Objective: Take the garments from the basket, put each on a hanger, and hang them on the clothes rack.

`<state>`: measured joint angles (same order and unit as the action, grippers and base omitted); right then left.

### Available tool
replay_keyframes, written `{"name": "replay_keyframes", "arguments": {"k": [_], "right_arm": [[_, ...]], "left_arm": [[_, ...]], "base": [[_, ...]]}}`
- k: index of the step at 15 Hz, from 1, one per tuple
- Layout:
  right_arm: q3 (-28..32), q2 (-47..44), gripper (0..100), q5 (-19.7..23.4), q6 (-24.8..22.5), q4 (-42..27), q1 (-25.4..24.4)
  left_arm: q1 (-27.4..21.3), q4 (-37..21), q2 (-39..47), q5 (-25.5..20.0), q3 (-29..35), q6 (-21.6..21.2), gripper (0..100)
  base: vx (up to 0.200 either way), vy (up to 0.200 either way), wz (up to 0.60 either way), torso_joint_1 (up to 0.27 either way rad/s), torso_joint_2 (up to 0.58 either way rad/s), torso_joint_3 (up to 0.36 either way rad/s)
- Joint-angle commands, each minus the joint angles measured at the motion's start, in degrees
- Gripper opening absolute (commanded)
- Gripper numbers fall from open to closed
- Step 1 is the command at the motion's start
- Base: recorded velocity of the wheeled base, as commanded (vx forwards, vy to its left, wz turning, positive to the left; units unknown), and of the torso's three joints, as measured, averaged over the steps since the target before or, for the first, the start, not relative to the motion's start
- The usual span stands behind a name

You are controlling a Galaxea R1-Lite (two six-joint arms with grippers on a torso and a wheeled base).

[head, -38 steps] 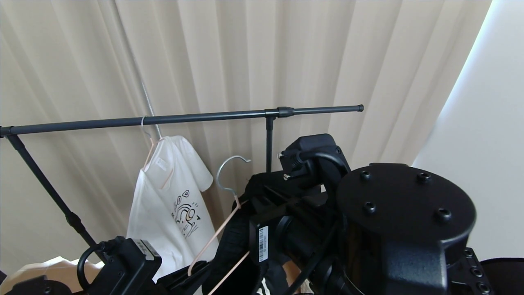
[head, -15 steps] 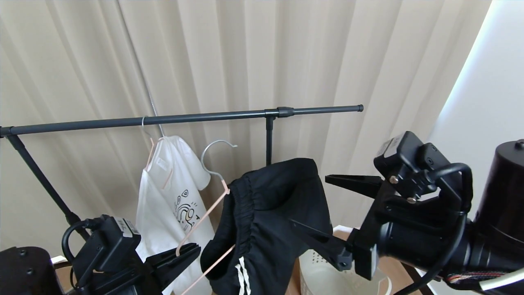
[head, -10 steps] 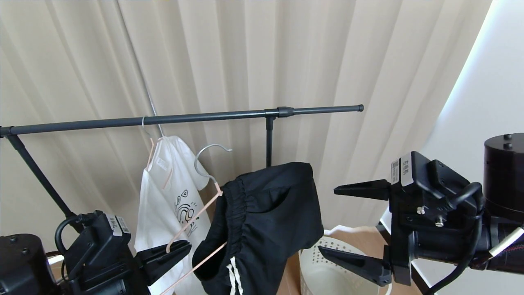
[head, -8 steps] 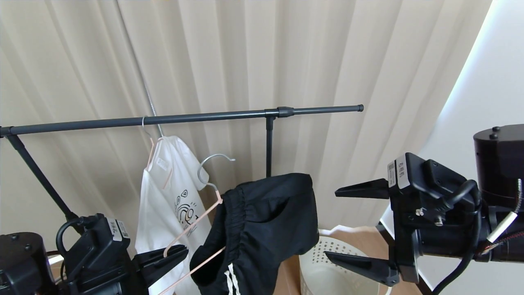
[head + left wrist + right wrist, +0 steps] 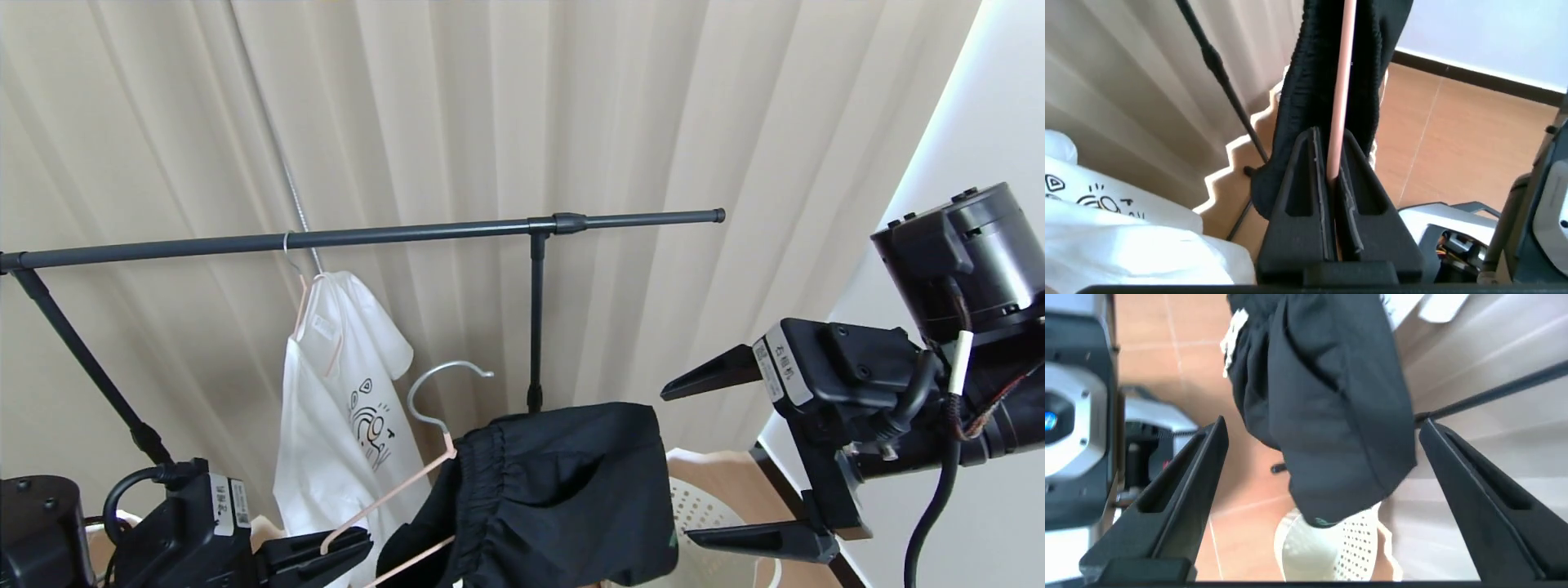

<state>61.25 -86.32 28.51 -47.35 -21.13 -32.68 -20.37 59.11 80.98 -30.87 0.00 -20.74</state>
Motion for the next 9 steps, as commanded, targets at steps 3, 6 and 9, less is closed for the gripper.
{"name": "replay_keyframes", "arguments": {"k": [3,6,9], "right_arm": [[5.4,-7.2,100,2.7,-2.3,-3.5,0.2],[11.5,-11.1,100,3.6,-4.3,-10.8,0.2],[16.4,-15.7,100,3.6,-7.1,-18.0,0.2]], "left_arm": [[-2.7,-2.8,-3.9,-0.5,0.0,-0.2,0],[-4.0,-4.4,-4.9,-0.5,0.0,-0.5,0],[-5.2,-4.5,-4.8,-0.5,0.0,-0.6,0]], "base": [[0.0,0.0,0.0,0.0,0.0,0.0],[0.0,0.0,0.0,0.0,0.0,0.0],[0.0,0.0,0.0,0.0,0.0,0.0]]}}
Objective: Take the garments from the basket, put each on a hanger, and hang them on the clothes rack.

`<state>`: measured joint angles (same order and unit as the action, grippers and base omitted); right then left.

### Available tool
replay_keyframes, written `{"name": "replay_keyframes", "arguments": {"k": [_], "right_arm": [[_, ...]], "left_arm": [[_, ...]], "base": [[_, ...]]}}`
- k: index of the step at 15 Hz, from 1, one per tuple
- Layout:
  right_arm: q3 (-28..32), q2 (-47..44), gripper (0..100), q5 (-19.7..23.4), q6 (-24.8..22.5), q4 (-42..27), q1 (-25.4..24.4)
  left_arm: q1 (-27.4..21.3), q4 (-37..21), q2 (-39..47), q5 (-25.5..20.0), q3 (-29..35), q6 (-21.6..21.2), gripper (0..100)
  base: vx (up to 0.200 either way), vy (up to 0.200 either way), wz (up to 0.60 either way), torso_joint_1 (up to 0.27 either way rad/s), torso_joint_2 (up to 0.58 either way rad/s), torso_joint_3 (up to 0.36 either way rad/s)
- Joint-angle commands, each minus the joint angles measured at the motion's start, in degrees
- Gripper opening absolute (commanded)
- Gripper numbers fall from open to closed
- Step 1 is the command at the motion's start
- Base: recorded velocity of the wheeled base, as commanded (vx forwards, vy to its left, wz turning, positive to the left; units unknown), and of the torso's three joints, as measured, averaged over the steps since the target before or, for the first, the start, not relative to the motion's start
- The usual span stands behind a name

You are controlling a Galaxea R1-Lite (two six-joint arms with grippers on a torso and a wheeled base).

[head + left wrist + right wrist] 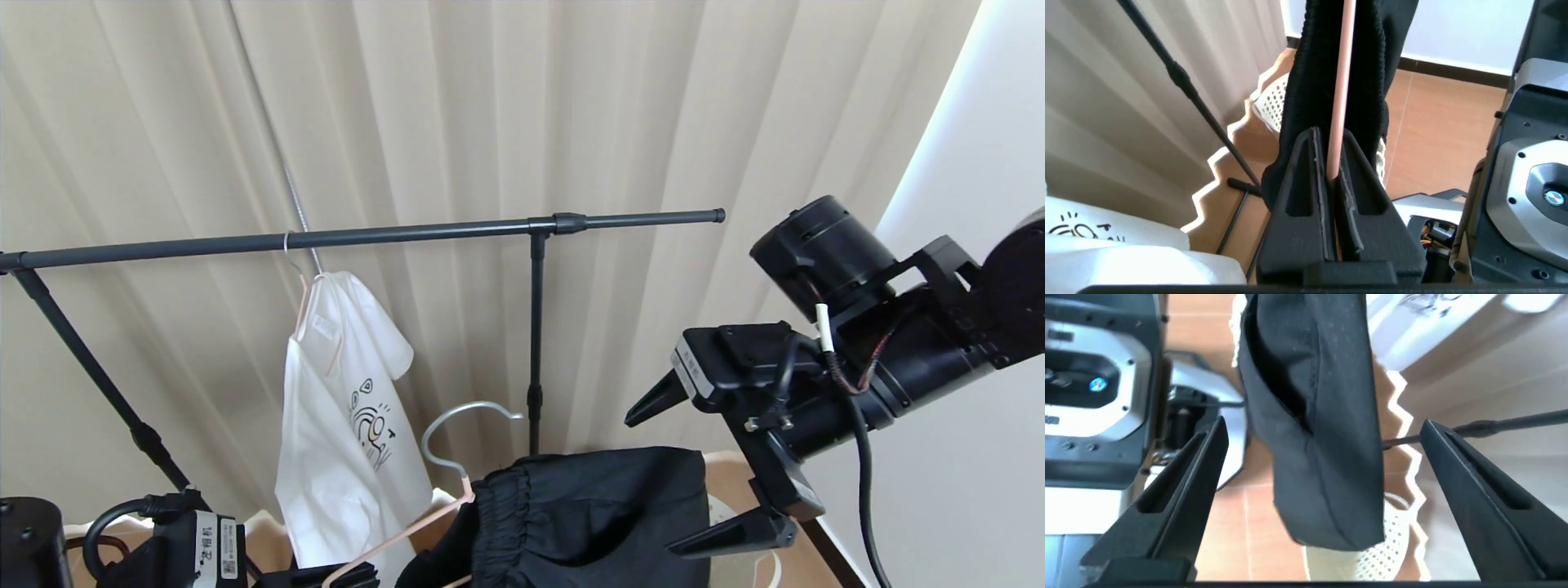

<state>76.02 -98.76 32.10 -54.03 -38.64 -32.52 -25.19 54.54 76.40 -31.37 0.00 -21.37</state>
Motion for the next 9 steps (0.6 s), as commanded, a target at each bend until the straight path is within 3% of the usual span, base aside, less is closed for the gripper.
{"name": "replay_keyframes", "arguments": {"k": [1,9], "right_arm": [[1.8,-5.3,100,0.4,-1.3,-0.4,-0.1],[4.8,-9.2,100,0.6,-1.2,-0.1,-1.8]], "left_arm": [[-0.7,0.0,-0.2,0.1,0.0,0.0,0],[-0.8,-0.4,-0.2,0.1,0.0,0.0,0]], "base": [[0.0,0.0,0.0,0.0,0.0,0.0],[0.0,0.0,0.0,0.0,0.0,0.0]]}}
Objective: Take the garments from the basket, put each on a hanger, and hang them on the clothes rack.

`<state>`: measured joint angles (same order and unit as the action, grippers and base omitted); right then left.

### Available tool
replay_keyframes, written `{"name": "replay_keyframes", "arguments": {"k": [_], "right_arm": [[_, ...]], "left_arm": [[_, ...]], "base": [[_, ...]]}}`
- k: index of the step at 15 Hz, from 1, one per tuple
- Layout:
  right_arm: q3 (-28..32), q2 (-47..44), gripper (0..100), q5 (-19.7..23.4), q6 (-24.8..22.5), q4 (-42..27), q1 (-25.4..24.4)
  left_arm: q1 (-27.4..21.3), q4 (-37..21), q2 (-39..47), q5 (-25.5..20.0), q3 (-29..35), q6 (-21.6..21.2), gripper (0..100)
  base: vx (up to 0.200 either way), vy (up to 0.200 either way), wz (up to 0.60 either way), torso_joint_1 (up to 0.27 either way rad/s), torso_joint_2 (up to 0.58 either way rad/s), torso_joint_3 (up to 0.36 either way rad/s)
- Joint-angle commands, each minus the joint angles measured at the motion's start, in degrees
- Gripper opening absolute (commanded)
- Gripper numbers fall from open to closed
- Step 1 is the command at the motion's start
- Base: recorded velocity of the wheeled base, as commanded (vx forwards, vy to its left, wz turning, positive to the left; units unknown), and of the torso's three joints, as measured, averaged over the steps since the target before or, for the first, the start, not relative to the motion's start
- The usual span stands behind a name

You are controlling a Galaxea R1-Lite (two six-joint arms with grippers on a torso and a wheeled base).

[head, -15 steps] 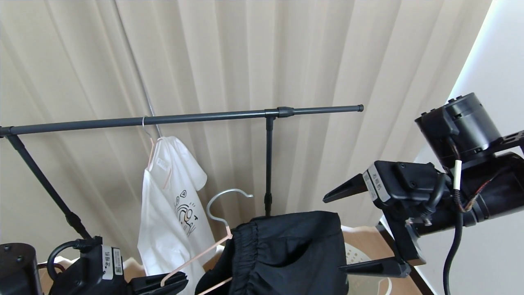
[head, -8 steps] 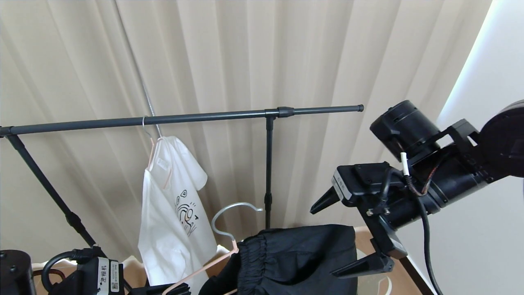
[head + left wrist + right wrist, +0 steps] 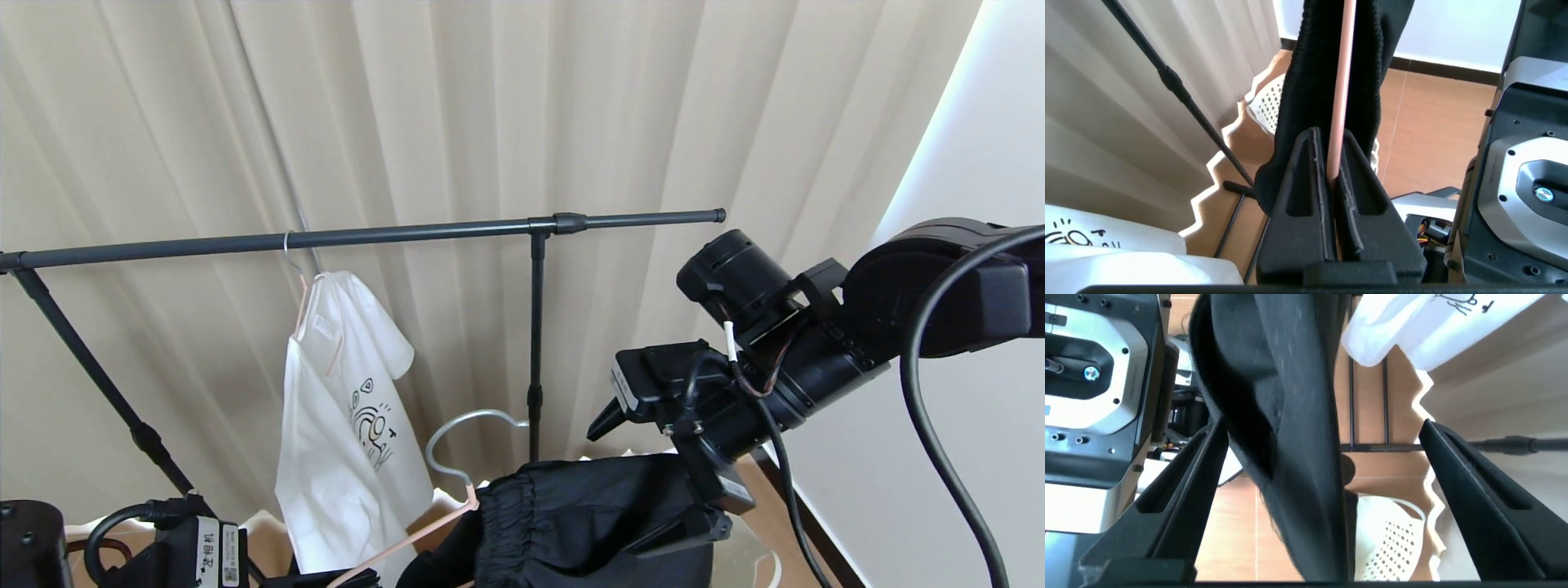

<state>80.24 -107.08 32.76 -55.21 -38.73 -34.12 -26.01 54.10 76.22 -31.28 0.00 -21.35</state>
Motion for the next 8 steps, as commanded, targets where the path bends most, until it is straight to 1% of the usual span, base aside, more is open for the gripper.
{"name": "replay_keyframes", "arguments": {"k": [1,6,7,8], "right_arm": [[1.5,-1.5,100,-0.1,0.1,-0.2,-0.9],[2.9,-2.3,100,-0.6,0.5,-0.4,-2.4],[3.2,-2.4,100,-0.6,2.1,-0.4,-3.3],[3.3,-2.4,100,-0.6,2.2,-0.4,-3.3]], "left_arm": [[0.0,0.1,0.0,0.0,0.0,0.0,0],[0.0,0.1,-0.1,0.0,0.0,0.0,0],[0.0,0.2,-0.1,0.0,0.0,0.0,0],[0.0,0.2,-0.1,0.0,0.0,0.0,0]], "base": [[0.0,0.0,0.0,0.0,0.0,0.0],[0.0,0.0,0.0,0.0,0.0,0.0],[0.0,0.0,0.0,0.0,0.0,0.0],[0.0,0.0,0.0,0.0,0.0,0.0]]}}
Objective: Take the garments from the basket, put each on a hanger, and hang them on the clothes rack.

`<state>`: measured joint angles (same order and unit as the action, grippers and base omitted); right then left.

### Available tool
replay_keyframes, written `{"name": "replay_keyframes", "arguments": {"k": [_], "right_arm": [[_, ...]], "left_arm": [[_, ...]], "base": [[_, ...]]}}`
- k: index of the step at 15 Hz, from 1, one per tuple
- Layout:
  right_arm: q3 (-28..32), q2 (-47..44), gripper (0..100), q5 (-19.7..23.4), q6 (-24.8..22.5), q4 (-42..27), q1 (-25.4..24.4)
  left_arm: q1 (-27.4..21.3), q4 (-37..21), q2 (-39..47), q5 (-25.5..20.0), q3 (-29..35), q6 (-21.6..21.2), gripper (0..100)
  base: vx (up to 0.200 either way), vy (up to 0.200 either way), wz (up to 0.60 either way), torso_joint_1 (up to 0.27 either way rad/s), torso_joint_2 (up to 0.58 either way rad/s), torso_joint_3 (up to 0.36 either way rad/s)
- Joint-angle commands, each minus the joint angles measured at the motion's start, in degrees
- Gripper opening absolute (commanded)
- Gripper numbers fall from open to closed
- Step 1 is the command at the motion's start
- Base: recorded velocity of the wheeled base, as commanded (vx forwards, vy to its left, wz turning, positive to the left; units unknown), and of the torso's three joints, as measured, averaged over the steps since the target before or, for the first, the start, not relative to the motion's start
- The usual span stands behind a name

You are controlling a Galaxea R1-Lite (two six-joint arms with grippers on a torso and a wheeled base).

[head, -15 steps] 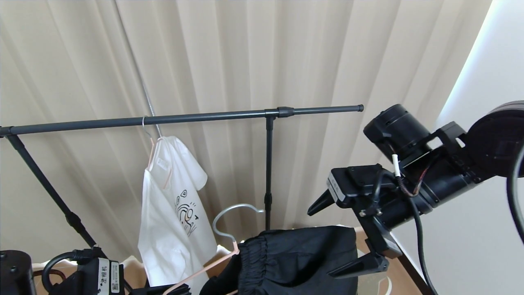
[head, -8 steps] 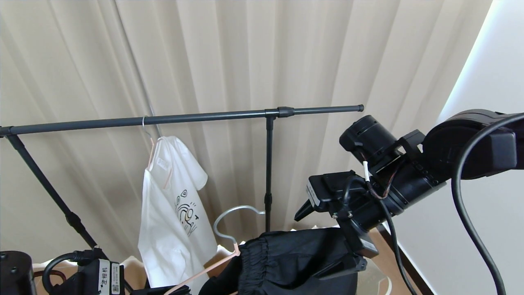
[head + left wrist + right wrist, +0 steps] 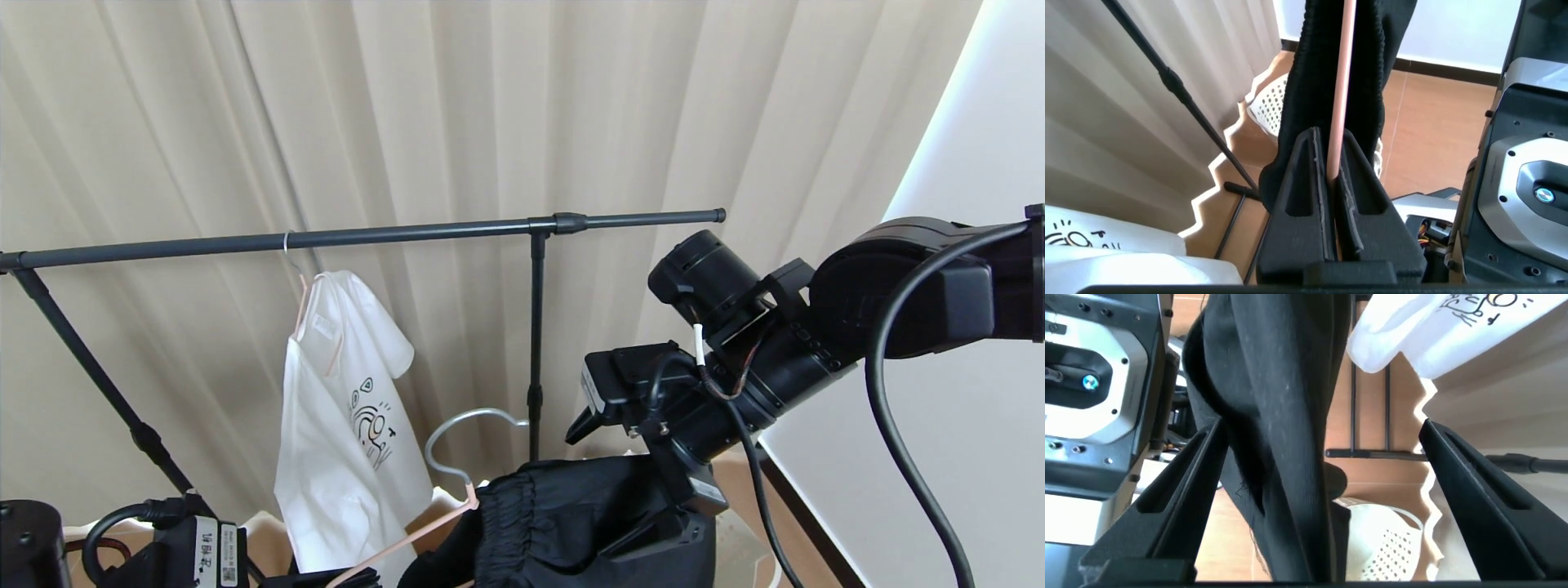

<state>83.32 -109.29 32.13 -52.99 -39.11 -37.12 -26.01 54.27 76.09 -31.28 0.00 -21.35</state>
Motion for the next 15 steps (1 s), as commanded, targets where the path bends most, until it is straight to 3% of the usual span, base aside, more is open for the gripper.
{"name": "replay_keyframes", "arguments": {"k": [1,12,13,15], "right_arm": [[0.4,-0.2,100,0.0,0.1,0.0,-0.4],[2.0,-2.1,100,-1.6,0.1,0.2,-0.4],[2.0,-2.1,0,-1.6,0.2,0.2,-0.4],[1.8,-1.8,0,-1.6,0.2,0.1,-0.4]], "left_arm": [[0.0,0.0,0.0,0.0,0.0,0.0,0],[0.0,0.0,-0.8,0.0,0.0,0.0,0],[0.0,0.0,-0.8,0.0,0.0,0.0,0],[0.0,0.0,-0.7,0.0,0.0,0.0,0]], "base": [[0.0,0.0,0.0,0.0,0.0,0.0],[0.0,0.0,0.0,0.0,0.0,0.0],[0.0,0.0,0.0,0.0,0.0,0.0],[0.0,0.0,0.0,0.0,0.0,0.0]]}}
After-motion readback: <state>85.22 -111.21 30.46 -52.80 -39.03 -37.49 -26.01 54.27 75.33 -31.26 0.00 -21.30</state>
